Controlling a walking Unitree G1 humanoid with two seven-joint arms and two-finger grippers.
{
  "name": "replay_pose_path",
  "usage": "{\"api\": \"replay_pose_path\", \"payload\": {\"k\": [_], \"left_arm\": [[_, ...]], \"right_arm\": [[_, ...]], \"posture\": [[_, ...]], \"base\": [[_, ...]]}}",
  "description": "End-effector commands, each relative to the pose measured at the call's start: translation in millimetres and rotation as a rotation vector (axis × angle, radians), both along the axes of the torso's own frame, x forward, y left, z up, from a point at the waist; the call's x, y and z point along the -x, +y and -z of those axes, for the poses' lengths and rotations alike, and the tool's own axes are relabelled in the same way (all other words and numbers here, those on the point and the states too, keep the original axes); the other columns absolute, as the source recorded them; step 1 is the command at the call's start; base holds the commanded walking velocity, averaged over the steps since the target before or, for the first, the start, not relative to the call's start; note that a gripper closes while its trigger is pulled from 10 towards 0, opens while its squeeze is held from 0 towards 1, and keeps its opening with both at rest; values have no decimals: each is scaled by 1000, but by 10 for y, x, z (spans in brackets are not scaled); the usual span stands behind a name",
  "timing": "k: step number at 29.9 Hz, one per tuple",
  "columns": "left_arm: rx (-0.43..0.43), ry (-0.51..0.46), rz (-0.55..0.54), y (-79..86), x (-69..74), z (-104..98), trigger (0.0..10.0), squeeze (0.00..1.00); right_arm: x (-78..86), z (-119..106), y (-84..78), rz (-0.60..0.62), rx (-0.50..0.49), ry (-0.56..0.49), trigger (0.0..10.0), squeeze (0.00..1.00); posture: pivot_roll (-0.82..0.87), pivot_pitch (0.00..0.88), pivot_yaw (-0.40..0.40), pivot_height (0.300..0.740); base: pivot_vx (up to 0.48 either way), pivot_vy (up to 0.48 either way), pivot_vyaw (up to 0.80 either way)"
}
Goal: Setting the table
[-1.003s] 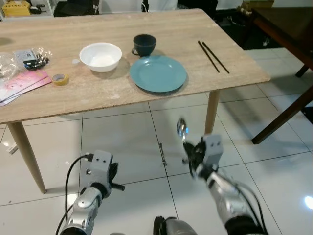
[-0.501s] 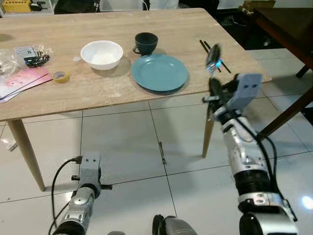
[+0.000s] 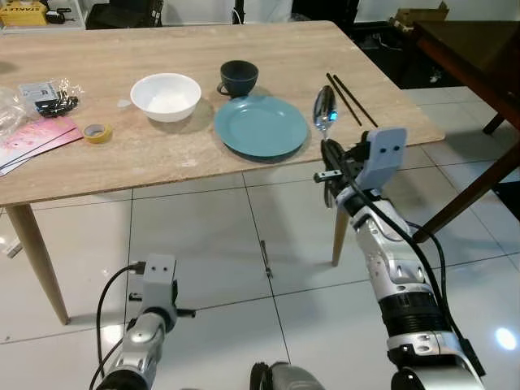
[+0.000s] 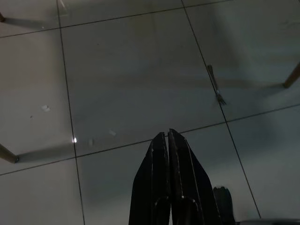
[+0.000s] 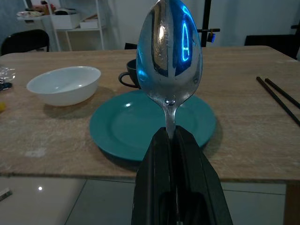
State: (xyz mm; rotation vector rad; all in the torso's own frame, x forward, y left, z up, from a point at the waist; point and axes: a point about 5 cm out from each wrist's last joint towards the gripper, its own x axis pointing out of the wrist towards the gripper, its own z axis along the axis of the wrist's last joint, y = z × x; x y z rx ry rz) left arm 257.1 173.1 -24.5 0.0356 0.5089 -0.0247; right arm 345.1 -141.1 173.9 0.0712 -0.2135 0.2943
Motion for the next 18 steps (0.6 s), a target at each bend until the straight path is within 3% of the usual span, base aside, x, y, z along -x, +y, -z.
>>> {"api": "replay_pose_path", "payload": {"k": [1, 18], "left_arm": [[-2, 28, 2, 8, 61, 52, 10000, 0], [5, 23, 5, 14, 77, 61, 10000, 0]], "right_arm": [[21, 11, 15, -4, 2, 9, 10000, 0], [48, 16, 16, -9, 4, 21, 10000, 0]], "posture": [[46, 66, -35, 740], [43, 55, -39, 740]], "base": [[270, 0, 0], [280, 0, 0]]}}
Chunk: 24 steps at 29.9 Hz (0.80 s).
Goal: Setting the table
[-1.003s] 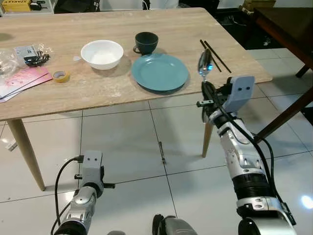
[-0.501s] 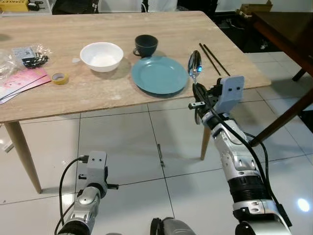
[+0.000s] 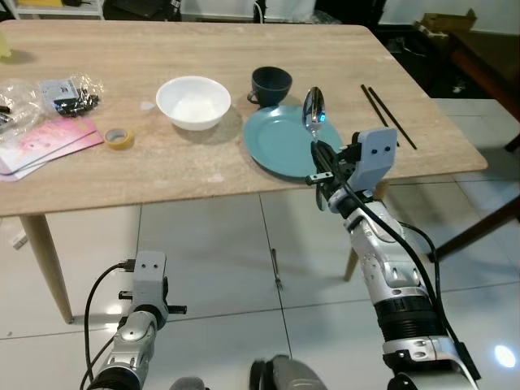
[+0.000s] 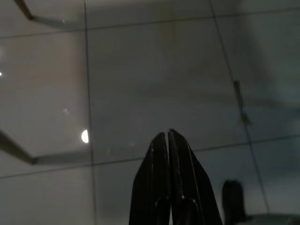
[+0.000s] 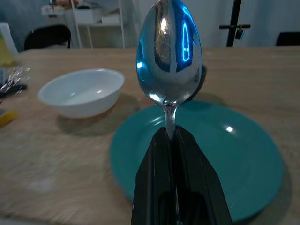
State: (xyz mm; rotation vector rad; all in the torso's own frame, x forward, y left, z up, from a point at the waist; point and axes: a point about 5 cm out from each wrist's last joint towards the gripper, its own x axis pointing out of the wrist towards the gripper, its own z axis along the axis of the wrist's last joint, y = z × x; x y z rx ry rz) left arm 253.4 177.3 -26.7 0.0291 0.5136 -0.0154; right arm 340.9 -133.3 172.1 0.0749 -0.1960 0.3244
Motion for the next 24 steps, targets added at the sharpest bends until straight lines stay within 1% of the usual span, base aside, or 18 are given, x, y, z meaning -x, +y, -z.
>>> {"api": "replay_pose_path", "payload": {"k": [1, 7, 14, 18, 24], "left_arm": [[2, 18, 17, -29, 42, 40, 10000, 0], [1, 16, 15, -26, 43, 39, 10000, 0], [-2, 17, 16, -20, 55, 45, 10000, 0], [-8, 23, 20, -14, 66, 54, 10000, 0], [-31, 59, 57, -25, 126, 110, 10000, 0]], "right_arm": [[10, 2, -63, 22, 2, 6, 10000, 0], [2, -11, -68, 19, 6, 9, 10000, 0], [-25, -103, -104, 6, 15, 14, 10000, 0], [-35, -134, -119, -13, 28, 23, 10000, 0], [-64, -226, -161, -59, 114, 59, 10000, 0]], "posture": [[43, 55, -39, 740], [45, 51, -42, 740], [47, 55, -42, 740], [48, 57, -43, 740], [44, 61, -42, 740]], "base": [[281, 0, 0], [279, 0, 0], [254, 0, 0], [0, 0, 0], [0, 0, 0]]}}
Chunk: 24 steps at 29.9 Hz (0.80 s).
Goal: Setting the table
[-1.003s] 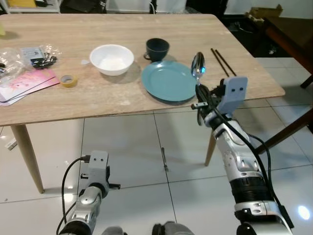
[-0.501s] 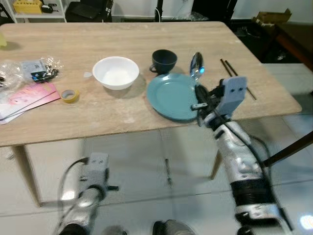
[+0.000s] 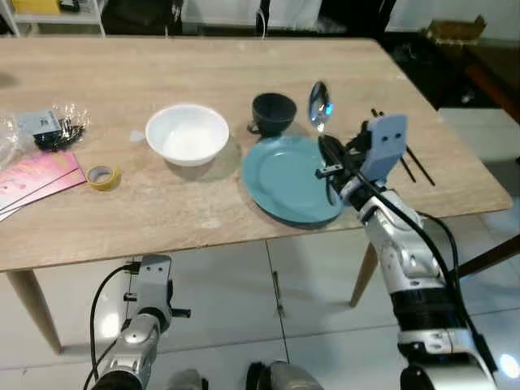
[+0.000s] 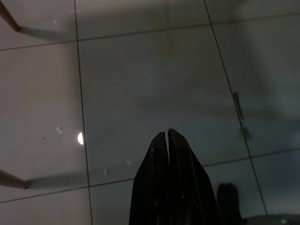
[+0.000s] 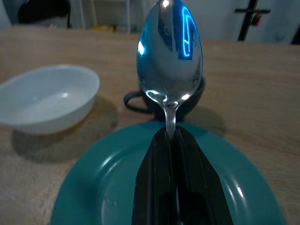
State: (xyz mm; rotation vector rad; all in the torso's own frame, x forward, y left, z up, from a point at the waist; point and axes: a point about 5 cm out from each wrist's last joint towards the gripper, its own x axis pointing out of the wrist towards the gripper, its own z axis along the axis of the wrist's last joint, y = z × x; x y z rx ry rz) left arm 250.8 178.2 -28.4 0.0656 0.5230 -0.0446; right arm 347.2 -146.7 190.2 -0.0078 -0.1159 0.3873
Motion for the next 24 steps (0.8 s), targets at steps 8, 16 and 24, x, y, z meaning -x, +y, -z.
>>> {"api": "replay_pose_path", "payload": {"k": [8, 16, 24], "left_arm": [[-5, 58, 43, -96, 99, 103, 10000, 0], [-10, 58, 64, -126, 85, 97, 10000, 0], [-16, 56, 61, -77, 105, 97, 10000, 0]], "right_arm": [[-152, 33, -136, -7, 135, 163, 10000, 0], [-315, 209, -196, 11, 113, 340, 10000, 0], [-439, 226, -136, 1, 44, 397, 10000, 0]], "posture": [[36, 73, -37, 740], [39, 83, -38, 740], [48, 96, -50, 740]], "base": [[0, 0, 0], [0, 0, 0], [0, 0, 0]]}}
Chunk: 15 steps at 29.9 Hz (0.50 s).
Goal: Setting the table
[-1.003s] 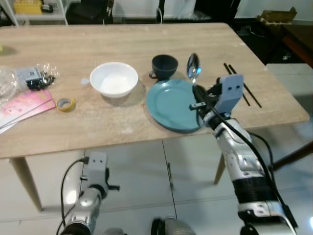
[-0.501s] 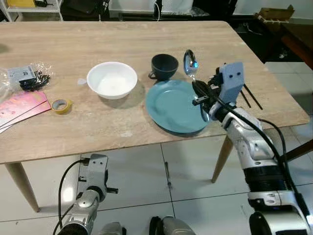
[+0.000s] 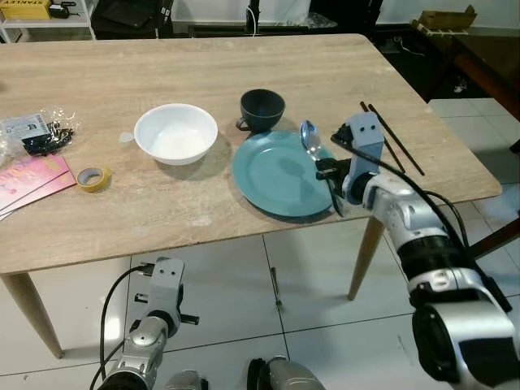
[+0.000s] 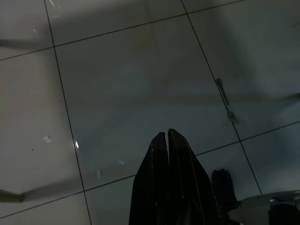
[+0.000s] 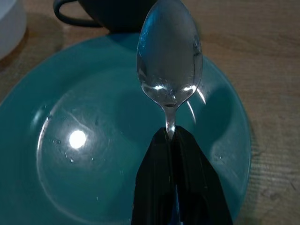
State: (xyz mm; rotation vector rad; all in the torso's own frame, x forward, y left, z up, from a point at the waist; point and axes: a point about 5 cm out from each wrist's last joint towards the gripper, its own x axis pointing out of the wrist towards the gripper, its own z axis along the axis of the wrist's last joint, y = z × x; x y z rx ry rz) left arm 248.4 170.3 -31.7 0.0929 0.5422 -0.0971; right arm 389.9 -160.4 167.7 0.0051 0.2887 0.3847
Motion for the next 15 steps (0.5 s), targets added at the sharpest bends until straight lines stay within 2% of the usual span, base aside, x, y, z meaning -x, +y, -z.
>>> {"api": "replay_pose_path", "payload": {"k": [1, 15], "left_arm": [[-4, 35, 3, 9, 85, 65, 10000, 0], [4, 34, -6, -3, 106, 77, 10000, 0]], "right_arm": [[-31, -11, 11, 4, -24, 0, 10000, 0], [-109, -43, 75, -2, -26, 26, 10000, 0]], "posture": [[48, 96, -50, 740], [50, 91, -62, 740]], "base": [[0, 0, 0], [0, 0, 0]]}}
